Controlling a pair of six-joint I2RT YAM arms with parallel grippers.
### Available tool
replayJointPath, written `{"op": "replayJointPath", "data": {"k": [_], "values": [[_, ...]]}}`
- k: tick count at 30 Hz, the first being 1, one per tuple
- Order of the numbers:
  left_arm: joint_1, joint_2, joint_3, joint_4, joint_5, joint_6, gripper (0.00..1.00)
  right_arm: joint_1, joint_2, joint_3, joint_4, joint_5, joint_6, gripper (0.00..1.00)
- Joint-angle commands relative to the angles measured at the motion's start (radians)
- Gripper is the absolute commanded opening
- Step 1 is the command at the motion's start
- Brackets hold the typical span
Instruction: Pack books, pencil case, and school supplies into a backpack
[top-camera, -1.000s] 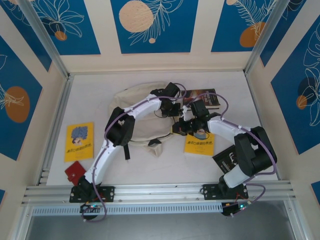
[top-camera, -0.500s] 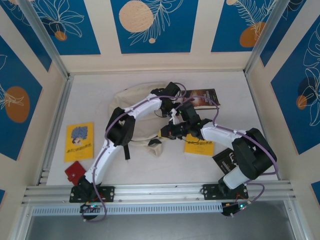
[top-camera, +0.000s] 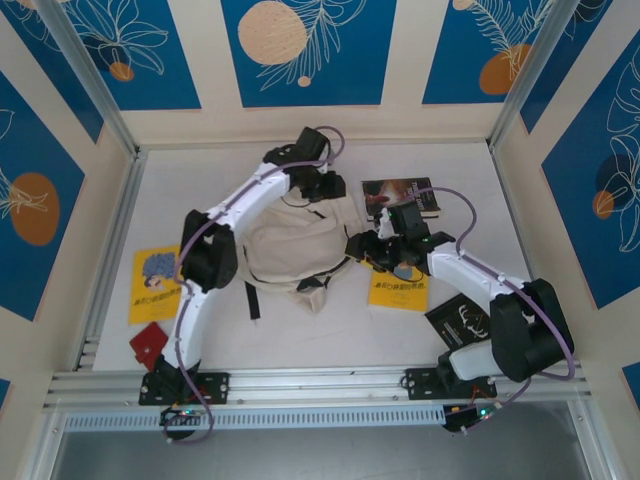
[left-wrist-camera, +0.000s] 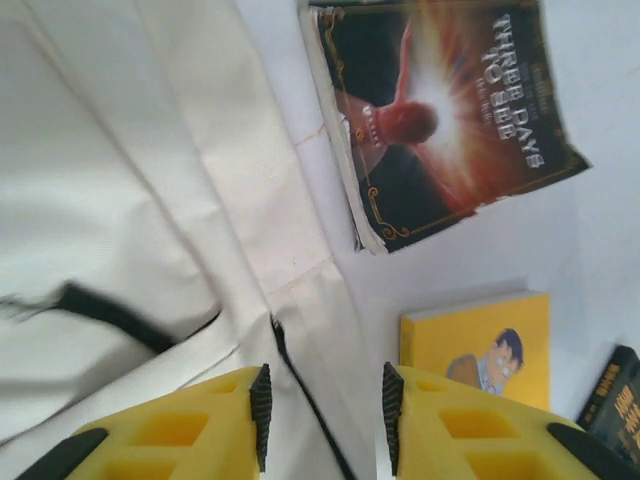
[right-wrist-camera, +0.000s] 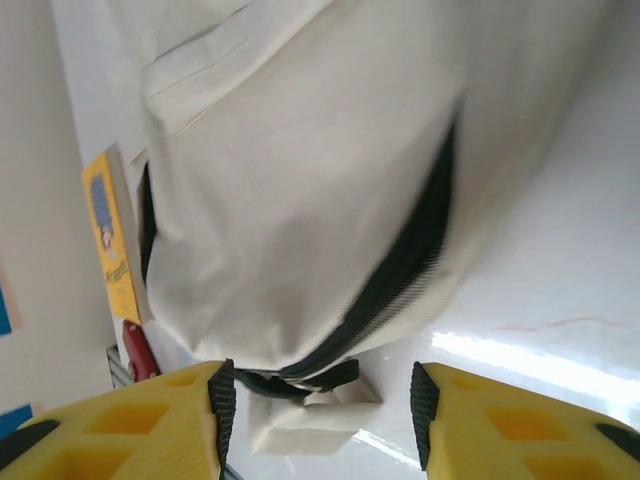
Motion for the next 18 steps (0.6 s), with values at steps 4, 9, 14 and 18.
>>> {"op": "replayJointPath", "data": {"k": [4, 9, 14, 18], "values": [[-0.009, -0.290, -0.348, 0.042, -0.051, 0.042, 0.41, -0.043, 0.061, 0.115, -0.112, 0.021, 0.026, 0.54], [-0.039, -0.503, -0.628, 0.074, -0.096, -0.005, 0.42, -0.051, 0.165, 0.193, -0.175, 0.024, 0.085, 0.58], [-0.078, -0.657, -0.836, 0.099, -0.117, -0.086, 0.42, -0.040, 0.251, 0.207, -0.125, -0.051, 0.120, 0.64], [-0.115, -0.741, -0.951, 0.135, -0.128, -0.153, 0.42, -0.005, 0.337, 0.259, -0.080, -0.136, 0.125, 0.63]]}}
